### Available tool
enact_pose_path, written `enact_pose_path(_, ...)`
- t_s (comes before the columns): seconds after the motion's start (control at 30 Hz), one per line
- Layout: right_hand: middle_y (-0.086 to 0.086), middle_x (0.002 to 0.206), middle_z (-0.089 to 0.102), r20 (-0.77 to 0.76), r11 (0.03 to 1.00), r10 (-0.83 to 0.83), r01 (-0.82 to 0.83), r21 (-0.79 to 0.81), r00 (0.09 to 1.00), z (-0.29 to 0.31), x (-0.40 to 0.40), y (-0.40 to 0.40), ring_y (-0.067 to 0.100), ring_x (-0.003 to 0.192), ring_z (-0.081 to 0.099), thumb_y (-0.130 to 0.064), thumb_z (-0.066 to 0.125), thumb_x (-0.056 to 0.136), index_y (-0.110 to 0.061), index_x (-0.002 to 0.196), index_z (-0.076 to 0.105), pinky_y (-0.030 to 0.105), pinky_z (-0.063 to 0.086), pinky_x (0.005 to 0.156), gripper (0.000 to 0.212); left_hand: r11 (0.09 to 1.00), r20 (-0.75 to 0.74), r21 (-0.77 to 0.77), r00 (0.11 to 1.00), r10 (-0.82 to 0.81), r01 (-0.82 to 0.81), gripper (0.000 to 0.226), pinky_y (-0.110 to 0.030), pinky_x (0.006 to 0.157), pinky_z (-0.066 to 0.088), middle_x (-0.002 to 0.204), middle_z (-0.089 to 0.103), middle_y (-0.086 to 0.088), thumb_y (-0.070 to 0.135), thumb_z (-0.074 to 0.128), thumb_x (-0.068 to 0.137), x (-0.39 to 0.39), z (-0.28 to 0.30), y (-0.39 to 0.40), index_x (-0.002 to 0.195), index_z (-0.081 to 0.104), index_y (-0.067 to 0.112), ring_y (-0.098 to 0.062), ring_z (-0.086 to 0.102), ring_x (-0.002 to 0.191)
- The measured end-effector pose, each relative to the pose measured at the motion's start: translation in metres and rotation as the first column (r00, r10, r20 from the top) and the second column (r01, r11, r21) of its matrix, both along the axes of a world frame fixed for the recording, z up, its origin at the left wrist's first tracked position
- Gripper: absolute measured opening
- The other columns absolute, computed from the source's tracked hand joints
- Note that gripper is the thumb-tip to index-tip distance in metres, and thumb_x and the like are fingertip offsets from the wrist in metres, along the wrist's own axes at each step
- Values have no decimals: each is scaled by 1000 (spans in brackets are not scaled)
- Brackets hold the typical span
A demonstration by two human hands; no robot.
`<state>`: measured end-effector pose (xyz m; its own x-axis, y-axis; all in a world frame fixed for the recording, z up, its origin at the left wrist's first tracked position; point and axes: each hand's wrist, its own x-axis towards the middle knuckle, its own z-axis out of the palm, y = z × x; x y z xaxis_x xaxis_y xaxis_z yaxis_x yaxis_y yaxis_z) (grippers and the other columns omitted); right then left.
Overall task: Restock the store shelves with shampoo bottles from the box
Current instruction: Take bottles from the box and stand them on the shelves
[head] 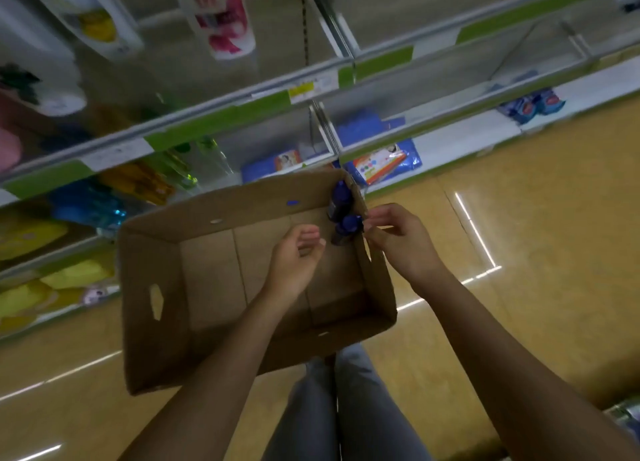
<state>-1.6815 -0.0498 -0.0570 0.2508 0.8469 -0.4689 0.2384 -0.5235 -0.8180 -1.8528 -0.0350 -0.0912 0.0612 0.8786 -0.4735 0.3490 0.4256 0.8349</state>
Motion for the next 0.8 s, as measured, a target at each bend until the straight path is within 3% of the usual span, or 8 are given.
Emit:
enact_pose_path(0.07, 6, 97, 68, -5, 999, -1, 1, -35, 1000, -10, 6, 0, 19, 90, 65, -7, 63, 89, -10, 108, 64, 41, 54, 87, 19, 999, -27, -32, 1000, -6, 5, 18, -1, 71, 42, 96, 60, 10, 11, 61, 90, 10, -17, 1, 106, 59, 17, -1, 57, 90)
enact_pose_path(0.23, 4, 95, 68, -21, 996, -5, 3, -92, 1000, -35, 16, 3, 24, 87, 65, -6, 63, 88, -17, 101, 63, 49, 53, 89, 17, 994, -85, -105, 996, -27, 18, 22, -21, 87, 45, 97, 57, 12, 12, 60, 90, 32, -53, 12, 111, 57, 17, -8, 56, 99)
enact_pose_path(0.33, 0, 96, 68, -36, 992, 14, -18, -124, 999, -48, 21, 6, 21, 92, 65, -6, 61, 89, -17, 105, 63, 46, 53, 90, 20, 993, -114, -107, 991, -64, 52, 34, -24, 95, 42, 112, 57, 7, 7, 62, 87, 41, -75, 25, 120, 55, 15, -9, 53, 110)
enact_pose_path(0.5, -2, 97, 68, -56, 991, 21, -28, -128, 998, -62, 27, 11, 17, 90, 63, -9, 62, 89, -19, 106, 62, 43, 52, 87, 20, 990, -106, -97, 988, -114, 104, 58, -20, 87, 35, 121, 54, 3, 2, 71, 77, 59, -105, 45, 130, 49, 10, -6, 46, 109)
enact_pose_path(0.67, -3, 100, 68, -90, 991, 32, -43, -127, 995, -65, 28, 12, 15, 93, 64, -9, 61, 91, -18, 110, 62, 34, 51, 82, 21, 979, -152, -125, 972, -181, 162, 46, -25, 87, 41, 118, 62, -12, 1, 68, 79, 73, -131, 55, 123, 55, 7, -26, 57, 109)
enact_pose_path(0.8, -3, 99, 68, -105, 990, 44, -58, -133, 994, -64, 26, 13, 7, 83, 61, -9, 60, 92, -17, 111, 62, 24, 46, 72, 21, 986, -117, -118, 984, -133, 119, 40, -35, 89, 45, 109, 64, -9, 2, 70, 79, 66, -132, 54, 116, 57, 7, -27, 59, 104)
